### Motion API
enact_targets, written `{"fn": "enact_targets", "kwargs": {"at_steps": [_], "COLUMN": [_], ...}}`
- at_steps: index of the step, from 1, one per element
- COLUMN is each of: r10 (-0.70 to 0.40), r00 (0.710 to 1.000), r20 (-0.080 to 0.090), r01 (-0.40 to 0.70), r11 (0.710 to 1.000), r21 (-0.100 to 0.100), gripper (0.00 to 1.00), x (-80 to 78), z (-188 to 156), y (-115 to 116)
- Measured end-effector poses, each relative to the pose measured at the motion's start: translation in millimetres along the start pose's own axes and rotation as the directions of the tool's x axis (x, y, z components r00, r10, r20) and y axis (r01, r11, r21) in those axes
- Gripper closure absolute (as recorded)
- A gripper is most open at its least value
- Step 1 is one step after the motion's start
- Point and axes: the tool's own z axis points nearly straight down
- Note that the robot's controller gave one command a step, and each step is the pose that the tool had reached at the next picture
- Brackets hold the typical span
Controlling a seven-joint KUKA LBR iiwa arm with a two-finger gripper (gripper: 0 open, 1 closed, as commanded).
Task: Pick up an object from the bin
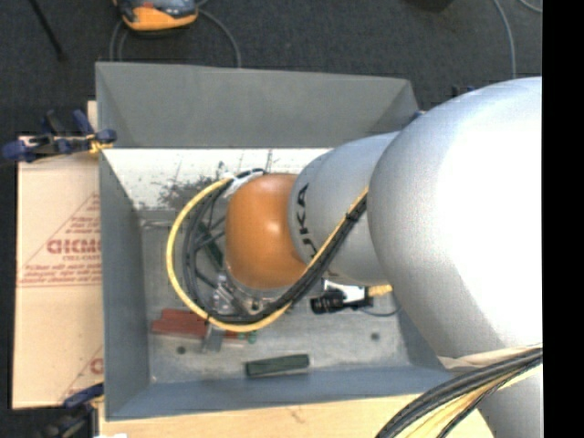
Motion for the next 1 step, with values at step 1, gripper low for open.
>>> {"fn": "enact_targets", "kwargs": {"at_steps": [1], "r10": [0.001], "r00": [1.000], "r20": [0.000], "r01": [-0.001], "r11": [1.000], "r21": [0.000], "gripper": [1.00], "x": [0.0], "z": [0.0], "y": [0.0]}}
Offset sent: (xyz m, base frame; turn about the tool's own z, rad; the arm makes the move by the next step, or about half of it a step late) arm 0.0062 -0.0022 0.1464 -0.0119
